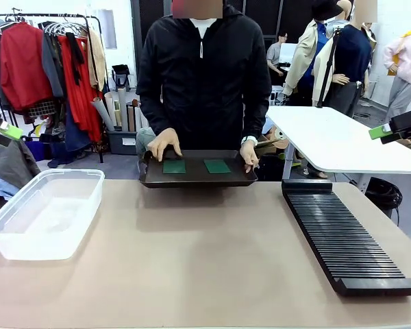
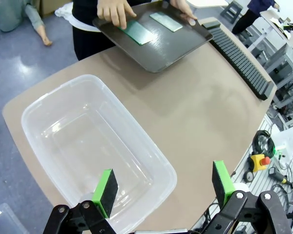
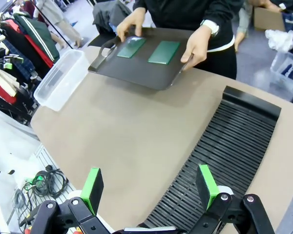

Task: Sort PCBs into racks and boxes based on the side picked up.
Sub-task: Pick up the Blank PCB handed by the Human.

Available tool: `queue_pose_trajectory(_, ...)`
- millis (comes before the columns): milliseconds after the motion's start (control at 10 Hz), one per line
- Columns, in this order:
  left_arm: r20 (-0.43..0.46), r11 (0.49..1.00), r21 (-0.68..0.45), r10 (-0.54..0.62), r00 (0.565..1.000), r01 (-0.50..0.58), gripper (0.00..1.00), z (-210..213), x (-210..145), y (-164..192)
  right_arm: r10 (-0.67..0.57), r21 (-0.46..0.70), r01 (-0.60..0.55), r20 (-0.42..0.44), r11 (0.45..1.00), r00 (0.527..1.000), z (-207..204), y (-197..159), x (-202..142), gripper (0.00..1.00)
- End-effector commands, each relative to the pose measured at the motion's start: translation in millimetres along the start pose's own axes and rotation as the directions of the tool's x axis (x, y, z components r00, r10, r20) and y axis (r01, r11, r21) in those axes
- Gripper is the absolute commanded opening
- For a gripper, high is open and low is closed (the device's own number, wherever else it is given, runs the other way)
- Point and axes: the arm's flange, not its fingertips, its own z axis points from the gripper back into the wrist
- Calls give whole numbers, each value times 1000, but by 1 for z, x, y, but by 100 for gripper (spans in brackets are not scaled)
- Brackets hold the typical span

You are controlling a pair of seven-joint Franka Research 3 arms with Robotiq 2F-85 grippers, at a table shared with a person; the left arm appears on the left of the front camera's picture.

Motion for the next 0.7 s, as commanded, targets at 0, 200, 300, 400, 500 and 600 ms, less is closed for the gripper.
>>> queue_pose_trajectory(0, 4, 1000, -8, -9, 1000, 9, 100, 1, -1, 0, -2, 16, 1, 19, 1000, 1000, 0, 0, 2, 100)
queue_pose_trajectory(200, 4, 1000, -8, -9, 1000, 9, 100, 1, -1, 0, -2, 16, 1, 19, 1000, 1000, 0, 0, 2, 100)
queue_pose_trajectory(300, 4, 1000, -8, -9, 1000, 9, 100, 1, -1, 0, -2, 16, 1, 19, 1000, 1000, 0, 0, 2, 100)
queue_pose_trajectory(400, 4, 1000, -8, -9, 1000, 9, 100, 1, -1, 0, -2, 16, 1, 19, 1000, 1000, 0, 0, 2, 100)
queue_pose_trajectory(500, 4, 1000, -8, -9, 1000, 9, 100, 1, -1, 0, -2, 16, 1, 19, 1000, 1000, 0, 0, 2, 100)
queue_pose_trajectory(600, 4, 1000, -8, -9, 1000, 9, 100, 1, -1, 0, -2, 16, 1, 19, 1000, 1000, 0, 0, 2, 100)
